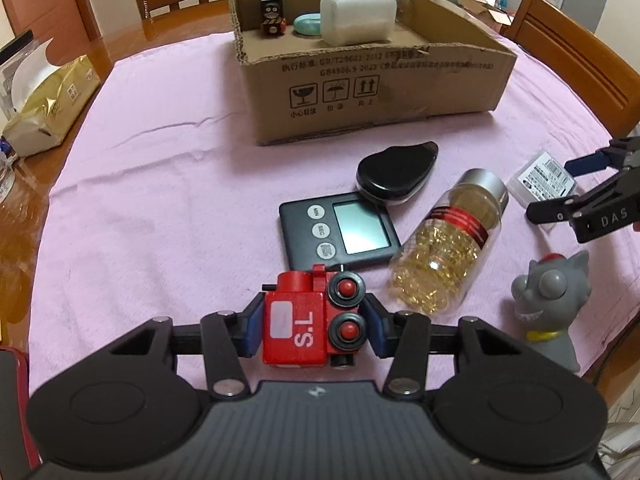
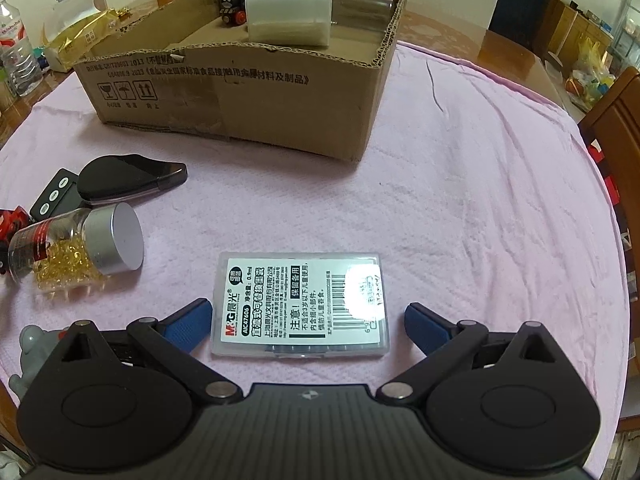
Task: Organize rigid objects
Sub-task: 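Move the left tool to the red toy train while the right tool approaches the white refill pack, then close the left tool on the red train while the right tool grasps the refill pack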
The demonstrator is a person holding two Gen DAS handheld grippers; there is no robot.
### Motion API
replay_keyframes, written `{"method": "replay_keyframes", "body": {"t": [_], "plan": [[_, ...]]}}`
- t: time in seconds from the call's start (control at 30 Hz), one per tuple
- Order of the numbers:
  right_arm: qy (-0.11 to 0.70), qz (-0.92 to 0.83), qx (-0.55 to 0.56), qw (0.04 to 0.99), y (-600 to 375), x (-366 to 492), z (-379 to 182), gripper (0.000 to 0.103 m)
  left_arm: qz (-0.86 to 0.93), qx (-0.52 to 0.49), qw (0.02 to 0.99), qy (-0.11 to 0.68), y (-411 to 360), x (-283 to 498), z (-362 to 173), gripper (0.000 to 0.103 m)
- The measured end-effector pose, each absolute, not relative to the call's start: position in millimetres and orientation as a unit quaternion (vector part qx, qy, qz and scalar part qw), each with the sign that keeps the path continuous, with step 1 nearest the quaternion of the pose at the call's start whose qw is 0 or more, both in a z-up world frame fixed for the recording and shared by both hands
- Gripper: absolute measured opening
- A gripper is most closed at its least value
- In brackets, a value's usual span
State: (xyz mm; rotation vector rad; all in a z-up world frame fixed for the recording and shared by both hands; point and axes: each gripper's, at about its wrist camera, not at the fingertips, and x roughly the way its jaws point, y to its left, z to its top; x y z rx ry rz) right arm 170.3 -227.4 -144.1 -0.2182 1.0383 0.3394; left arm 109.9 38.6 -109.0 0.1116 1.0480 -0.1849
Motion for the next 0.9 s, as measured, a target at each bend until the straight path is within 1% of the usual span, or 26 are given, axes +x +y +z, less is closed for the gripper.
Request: {"method": "replay_keyframes", "body": {"t": [0.3, 0.33, 0.47, 0.73, 0.9], "plan": [[0.493, 0.174, -0.112, 0.845, -221, 178, -144, 0.103, -0.073, 0.042, 0.859, 0.504, 38, 106, -109, 0.049], [0.493, 0.176, -0.111, 0.844, -220, 179, -144, 0.102, -0.074, 0.043, 0.859, 0.505, 38, 106, -108, 0.049], [0.492, 0.182, -0.115, 0.843, -217, 178, -140, 0.093, -0.073, 0.041, 0.858, 0.507, 39, 107, -108, 0.049], [0.502, 0.172, -0.112, 0.84, -216, 181, -139, 0.093, -0.077, 0.042, 0.855, 0.512, 39, 109, -107, 0.048], [0.507, 0.176, -0.113, 0.836, -218, 180, -133, 0.093, -0.086, 0.057, 0.851, 0.514, 39, 109, -97, 0.048]]}}
